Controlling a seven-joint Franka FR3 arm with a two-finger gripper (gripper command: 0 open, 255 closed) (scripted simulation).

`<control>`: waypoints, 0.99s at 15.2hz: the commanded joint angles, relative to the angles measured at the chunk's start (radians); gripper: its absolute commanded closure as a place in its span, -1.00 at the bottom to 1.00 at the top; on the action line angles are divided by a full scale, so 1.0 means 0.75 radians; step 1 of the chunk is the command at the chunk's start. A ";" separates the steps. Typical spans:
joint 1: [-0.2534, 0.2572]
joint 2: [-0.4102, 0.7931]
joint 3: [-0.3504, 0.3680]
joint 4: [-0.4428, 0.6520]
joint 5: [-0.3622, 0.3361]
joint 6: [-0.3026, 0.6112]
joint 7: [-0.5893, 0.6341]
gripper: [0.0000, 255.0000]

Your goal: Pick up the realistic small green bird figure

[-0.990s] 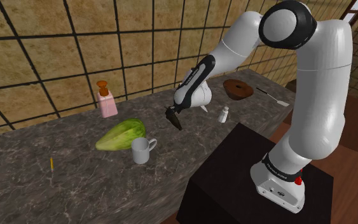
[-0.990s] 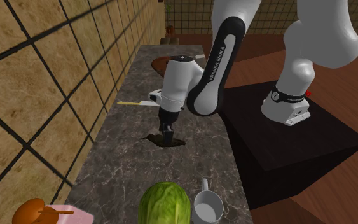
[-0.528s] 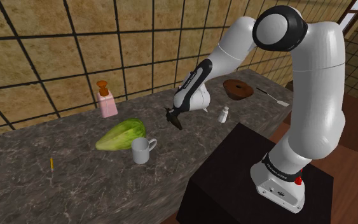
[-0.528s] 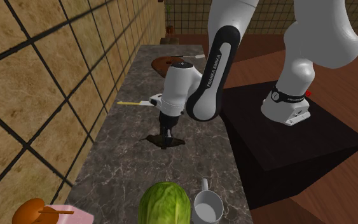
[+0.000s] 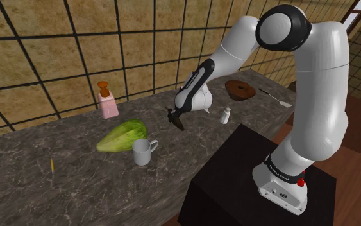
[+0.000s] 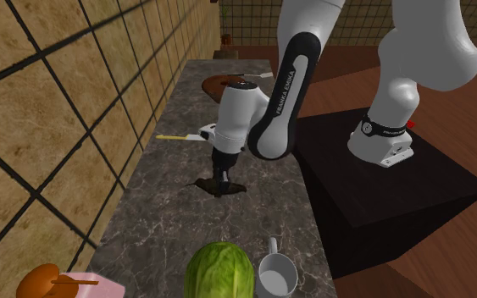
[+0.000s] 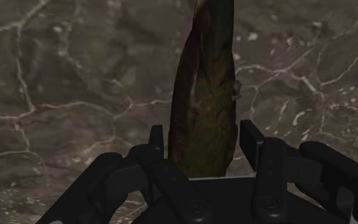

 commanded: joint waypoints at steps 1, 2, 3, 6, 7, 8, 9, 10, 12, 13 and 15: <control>0.012 -0.031 -0.012 -0.008 0.000 -0.023 0.008 1.00; 0.017 -0.052 -0.018 -0.015 -0.001 -0.037 0.012 1.00; 0.023 -0.072 -0.024 -0.021 -0.002 -0.051 0.016 1.00; 0.041 -0.132 -0.044 -0.039 -0.007 -0.094 0.031 1.00; 0.048 -0.151 -0.051 -0.044 -0.010 -0.109 0.036 1.00; 0.054 -0.171 -0.059 -0.049 -0.013 -0.124 0.042 1.00; 0.061 -0.190 -0.066 -0.054 -0.016 -0.139 0.048 1.00; 0.067 -0.210 -0.074 -0.058 -0.020 -0.154 0.054 1.00; 0.080 -0.248 -0.090 -0.066 -0.030 -0.184 0.068 1.00; 0.087 -0.267 -0.097 -0.070 -0.036 -0.200 0.075 1.00; 0.093 -0.288 -0.106 -0.074 -0.043 -0.218 0.083 1.00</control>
